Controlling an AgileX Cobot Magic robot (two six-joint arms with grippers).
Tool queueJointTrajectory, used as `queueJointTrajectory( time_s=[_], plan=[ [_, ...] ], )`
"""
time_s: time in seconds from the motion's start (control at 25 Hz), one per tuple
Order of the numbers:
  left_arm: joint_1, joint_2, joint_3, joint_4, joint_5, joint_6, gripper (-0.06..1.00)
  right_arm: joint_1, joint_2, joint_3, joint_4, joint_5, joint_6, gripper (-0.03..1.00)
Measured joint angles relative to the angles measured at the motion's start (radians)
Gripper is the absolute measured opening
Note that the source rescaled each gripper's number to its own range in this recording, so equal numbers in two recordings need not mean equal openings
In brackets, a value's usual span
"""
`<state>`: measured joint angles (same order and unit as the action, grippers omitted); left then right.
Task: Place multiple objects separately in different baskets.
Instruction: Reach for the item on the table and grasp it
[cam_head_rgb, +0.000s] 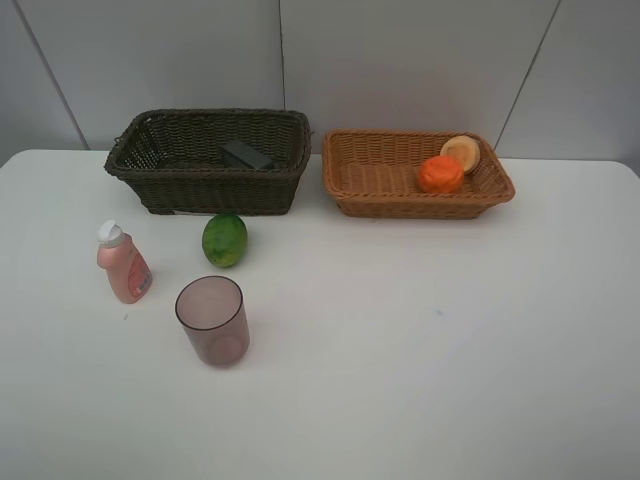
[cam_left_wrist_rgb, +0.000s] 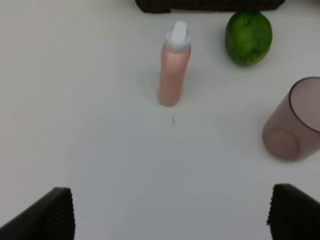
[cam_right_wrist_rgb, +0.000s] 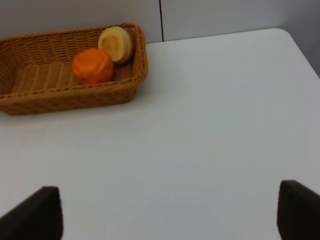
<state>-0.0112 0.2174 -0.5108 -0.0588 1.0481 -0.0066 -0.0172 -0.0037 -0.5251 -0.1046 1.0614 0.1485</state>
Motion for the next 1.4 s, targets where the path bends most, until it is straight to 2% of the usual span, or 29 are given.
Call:
queueJointTrajectory(
  time_s=[0.28, 0.48, 0.68, 0.8, 1.16, 1.4],
  plan=[
    [0.000, 0.275, -0.111, -0.065, -0.098, 0.092, 1.00, 0.000, 0.000, 0.000, 0.000, 0.000, 0.000, 0.94],
    [0.000, 0.497, -0.186, -0.082, -0.101, 0.176, 1.00, 0.000, 0.000, 0.000, 0.000, 0.000, 0.000, 0.94],
    [-0.009, 0.681, -0.263, -0.081, -0.105, 0.187, 1.00, 0.000, 0.000, 0.000, 0.000, 0.000, 0.000, 0.94],
    [-0.076, 0.763, -0.291, -0.070, -0.105, 0.197, 1.00, 0.000, 0.000, 0.000, 0.000, 0.000, 0.000, 0.94],
    [-0.343, 0.974, -0.392, -0.050, -0.136, 0.204, 1.00, 0.000, 0.000, 0.000, 0.000, 0.000, 0.000, 0.94],
    [-0.476, 1.111, -0.491, -0.014, -0.145, 0.204, 1.00, 0.000, 0.000, 0.000, 0.000, 0.000, 0.000, 0.94]
  ],
)
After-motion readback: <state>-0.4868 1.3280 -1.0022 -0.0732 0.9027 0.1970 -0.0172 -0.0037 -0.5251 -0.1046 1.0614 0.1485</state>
